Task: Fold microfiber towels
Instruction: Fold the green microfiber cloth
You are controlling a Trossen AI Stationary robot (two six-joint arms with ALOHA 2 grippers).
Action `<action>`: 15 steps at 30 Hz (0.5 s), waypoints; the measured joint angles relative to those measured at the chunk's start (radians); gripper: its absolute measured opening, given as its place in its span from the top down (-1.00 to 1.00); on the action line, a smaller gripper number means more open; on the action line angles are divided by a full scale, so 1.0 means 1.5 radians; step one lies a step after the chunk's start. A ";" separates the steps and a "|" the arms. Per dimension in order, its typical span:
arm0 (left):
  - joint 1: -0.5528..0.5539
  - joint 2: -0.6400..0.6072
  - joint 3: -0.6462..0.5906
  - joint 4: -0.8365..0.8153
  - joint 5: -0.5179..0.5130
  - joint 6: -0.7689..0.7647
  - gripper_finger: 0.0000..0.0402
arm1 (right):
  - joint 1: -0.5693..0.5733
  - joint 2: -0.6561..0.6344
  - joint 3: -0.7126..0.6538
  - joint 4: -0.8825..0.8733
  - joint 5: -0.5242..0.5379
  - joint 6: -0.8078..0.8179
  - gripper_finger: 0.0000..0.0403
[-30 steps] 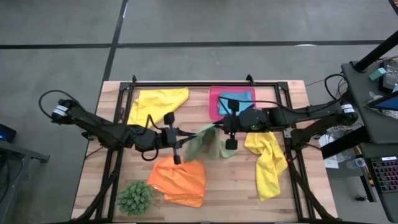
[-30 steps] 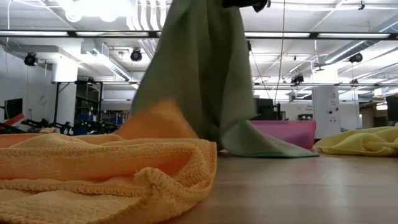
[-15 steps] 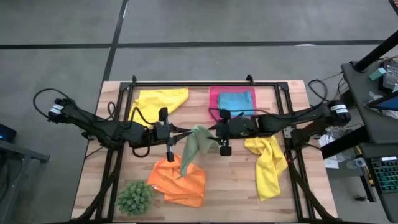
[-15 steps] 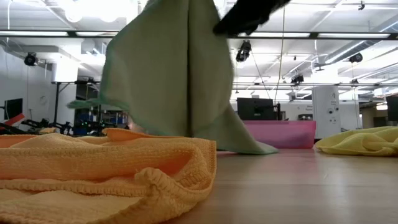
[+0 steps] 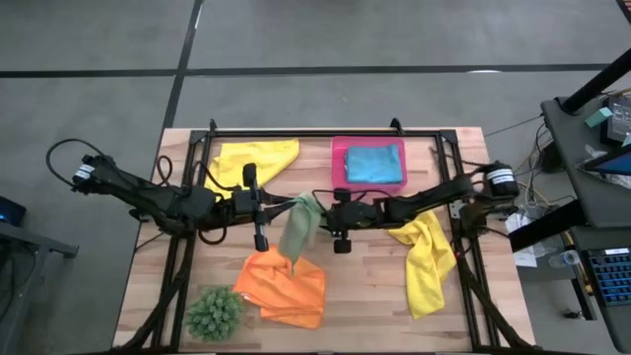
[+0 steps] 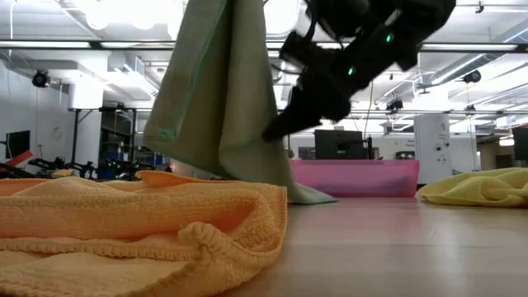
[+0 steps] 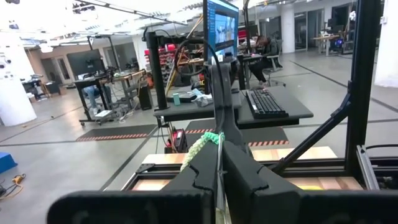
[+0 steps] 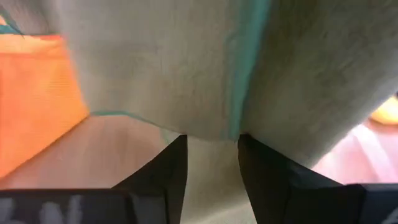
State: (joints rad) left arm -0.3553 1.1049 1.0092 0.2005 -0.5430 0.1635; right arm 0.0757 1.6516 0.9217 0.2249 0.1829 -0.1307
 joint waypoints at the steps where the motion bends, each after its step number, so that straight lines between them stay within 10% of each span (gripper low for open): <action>1: 0.000 0.000 0.000 0.000 0.000 0.000 1.00 | 0.000 0.012 0.000 0.008 0.000 0.000 0.37; 15: 0.000 0.002 0.000 -0.020 -0.004 0.000 1.00 | 0.001 -0.036 0.000 0.015 -0.112 0.029 0.47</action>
State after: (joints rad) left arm -0.3550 1.1072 1.0092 0.1701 -0.5484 0.1632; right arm 0.0765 1.5979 0.9222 0.2480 0.0155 -0.0868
